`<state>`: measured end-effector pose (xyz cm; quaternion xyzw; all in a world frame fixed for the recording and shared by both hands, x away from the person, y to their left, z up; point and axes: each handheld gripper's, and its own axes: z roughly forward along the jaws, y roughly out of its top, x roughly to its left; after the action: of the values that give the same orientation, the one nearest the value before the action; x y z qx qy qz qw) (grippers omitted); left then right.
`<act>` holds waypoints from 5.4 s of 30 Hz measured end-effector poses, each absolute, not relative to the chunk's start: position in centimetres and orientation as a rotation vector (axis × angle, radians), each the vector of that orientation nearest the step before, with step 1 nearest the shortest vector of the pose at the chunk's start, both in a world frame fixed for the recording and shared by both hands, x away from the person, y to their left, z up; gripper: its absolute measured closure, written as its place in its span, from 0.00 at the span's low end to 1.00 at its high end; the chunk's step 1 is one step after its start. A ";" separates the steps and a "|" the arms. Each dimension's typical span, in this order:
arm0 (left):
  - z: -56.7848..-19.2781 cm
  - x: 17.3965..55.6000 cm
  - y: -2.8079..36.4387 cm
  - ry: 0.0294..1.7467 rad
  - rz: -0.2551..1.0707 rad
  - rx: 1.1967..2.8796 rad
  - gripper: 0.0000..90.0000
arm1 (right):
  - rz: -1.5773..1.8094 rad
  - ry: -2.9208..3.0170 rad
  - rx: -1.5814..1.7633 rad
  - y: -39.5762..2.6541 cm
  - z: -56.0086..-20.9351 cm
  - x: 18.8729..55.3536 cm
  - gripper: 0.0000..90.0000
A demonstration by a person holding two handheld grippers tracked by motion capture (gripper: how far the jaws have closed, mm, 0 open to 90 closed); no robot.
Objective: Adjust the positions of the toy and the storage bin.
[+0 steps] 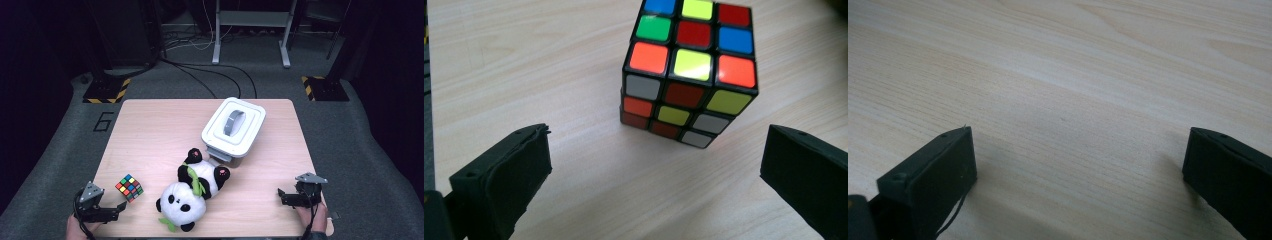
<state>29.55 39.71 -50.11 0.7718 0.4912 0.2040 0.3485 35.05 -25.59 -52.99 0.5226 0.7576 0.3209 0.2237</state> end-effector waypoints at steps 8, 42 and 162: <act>-49.4 29.9 39.4 1.246 0.532 1.996 0.00 | 0.886 2.091 1.442 -25.6 -53.0 35.1 0.00; -50.0 32.6 37.2 1.201 0.541 2.029 0.27 | 0.886 2.089 1.443 -25.6 -53.0 35.0 0.00; -45.2 38.4 36.6 1.401 0.663 1.838 0.11 | 0.890 2.078 1.458 -25.6 -53.0 35.0 0.01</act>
<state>38.37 36.57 -45.18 0.7131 0.5435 0.2573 0.3603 35.01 -25.56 -52.98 0.5284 0.7528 0.3223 0.2239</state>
